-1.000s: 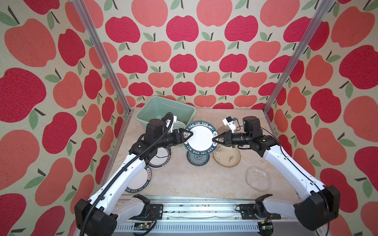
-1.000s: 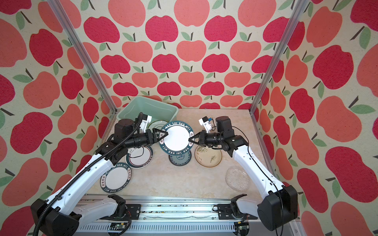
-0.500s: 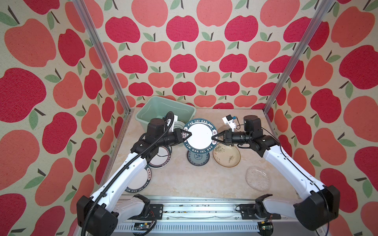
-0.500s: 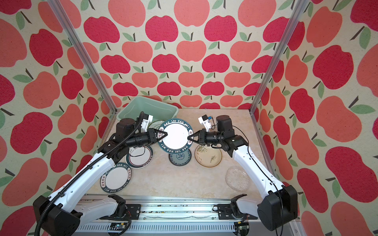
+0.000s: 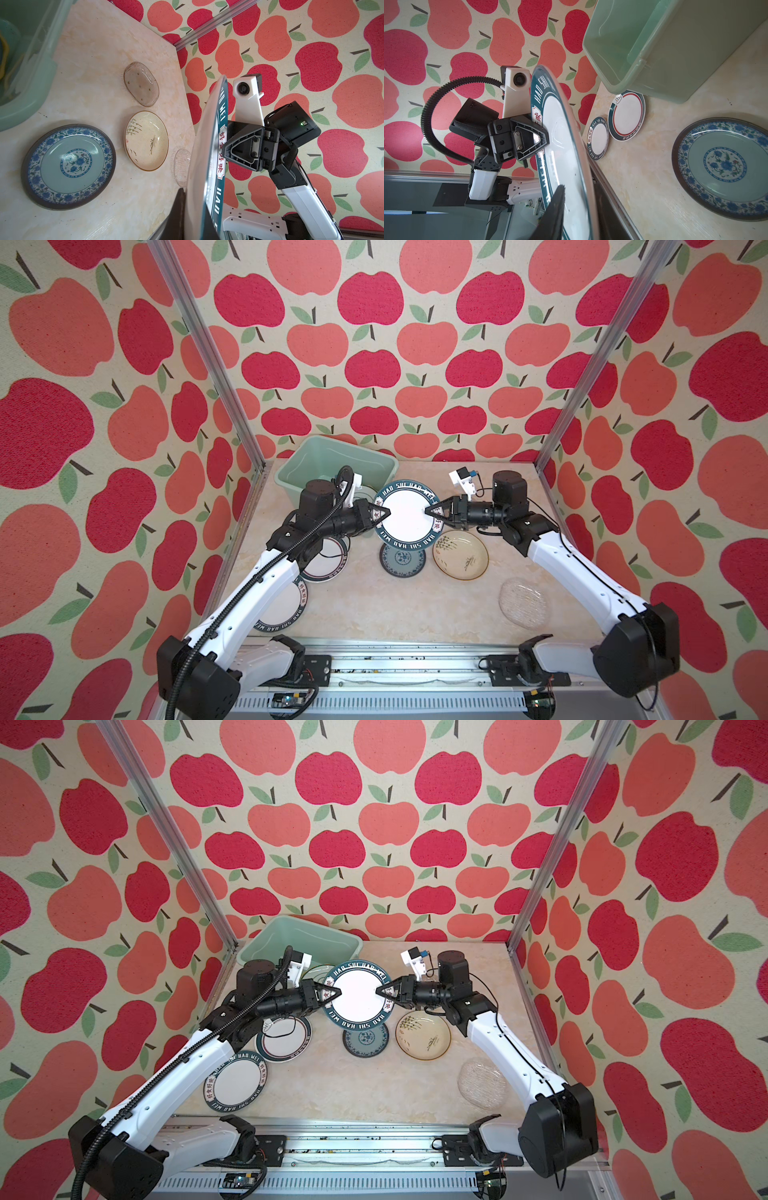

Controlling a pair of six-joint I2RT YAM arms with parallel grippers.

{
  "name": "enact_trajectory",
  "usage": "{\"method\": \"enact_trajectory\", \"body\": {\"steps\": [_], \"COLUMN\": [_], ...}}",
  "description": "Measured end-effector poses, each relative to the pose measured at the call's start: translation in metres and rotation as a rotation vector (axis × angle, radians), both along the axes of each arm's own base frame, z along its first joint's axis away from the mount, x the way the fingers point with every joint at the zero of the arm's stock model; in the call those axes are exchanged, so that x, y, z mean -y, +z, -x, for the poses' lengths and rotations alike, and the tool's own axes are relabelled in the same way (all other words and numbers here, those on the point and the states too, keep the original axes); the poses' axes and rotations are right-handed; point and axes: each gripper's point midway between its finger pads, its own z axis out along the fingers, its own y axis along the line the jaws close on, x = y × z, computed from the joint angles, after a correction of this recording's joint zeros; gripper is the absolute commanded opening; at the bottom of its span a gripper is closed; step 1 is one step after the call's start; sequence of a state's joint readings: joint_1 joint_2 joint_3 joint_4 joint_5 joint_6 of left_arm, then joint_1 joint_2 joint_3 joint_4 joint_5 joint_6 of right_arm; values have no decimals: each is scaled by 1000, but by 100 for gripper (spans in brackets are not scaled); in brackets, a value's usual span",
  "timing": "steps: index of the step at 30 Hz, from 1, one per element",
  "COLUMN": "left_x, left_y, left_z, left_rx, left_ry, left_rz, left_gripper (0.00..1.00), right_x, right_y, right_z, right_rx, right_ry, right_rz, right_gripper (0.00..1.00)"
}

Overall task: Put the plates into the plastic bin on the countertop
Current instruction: 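Grasp the plate's rim with the left gripper while the right gripper holds it, then carry the plate to the bin with the left gripper while the right releases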

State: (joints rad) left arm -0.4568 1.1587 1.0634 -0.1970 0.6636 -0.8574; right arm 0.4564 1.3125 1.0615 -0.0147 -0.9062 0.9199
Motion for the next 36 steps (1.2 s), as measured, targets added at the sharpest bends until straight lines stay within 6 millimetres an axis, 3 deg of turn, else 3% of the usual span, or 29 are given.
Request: {"method": "enact_trajectory", "body": {"steps": [5, 11, 15, 17, 20, 29, 32, 36], "left_x": [1, 3, 6, 6, 6, 7, 7, 6], "left_y": [3, 9, 10, 9, 6, 8, 7, 4], "left_z": [-1, -2, 0, 1, 1, 1, 1, 2], "left_rx": [-16, -15, -19, -22, -28, -31, -36, -42], "left_ry": [10, 10, -6, -8, -7, -9, -9, -9], "left_rz": [29, 56, 66, 67, 65, 86, 85, 74], "left_gripper": [2, 20, 32, 33, 31, 5, 0, 0], "right_x": [-6, -8, -10, -10, -10, -10, -10, -8], "right_y": [4, 9, 11, 11, 12, 11, 10, 7], "right_z": [-6, -8, -5, -5, -5, -6, -6, -5], "right_rx": [-5, -6, -1, 1, -5, -4, -8, -13], "right_ry": [9, 12, 21, 23, 22, 17, 15, 14], "right_rz": [-67, -101, -107, -109, -110, -108, -104, -78], "right_gripper": [16, 3, 0, 0, 0, 3, 10, 33]}}
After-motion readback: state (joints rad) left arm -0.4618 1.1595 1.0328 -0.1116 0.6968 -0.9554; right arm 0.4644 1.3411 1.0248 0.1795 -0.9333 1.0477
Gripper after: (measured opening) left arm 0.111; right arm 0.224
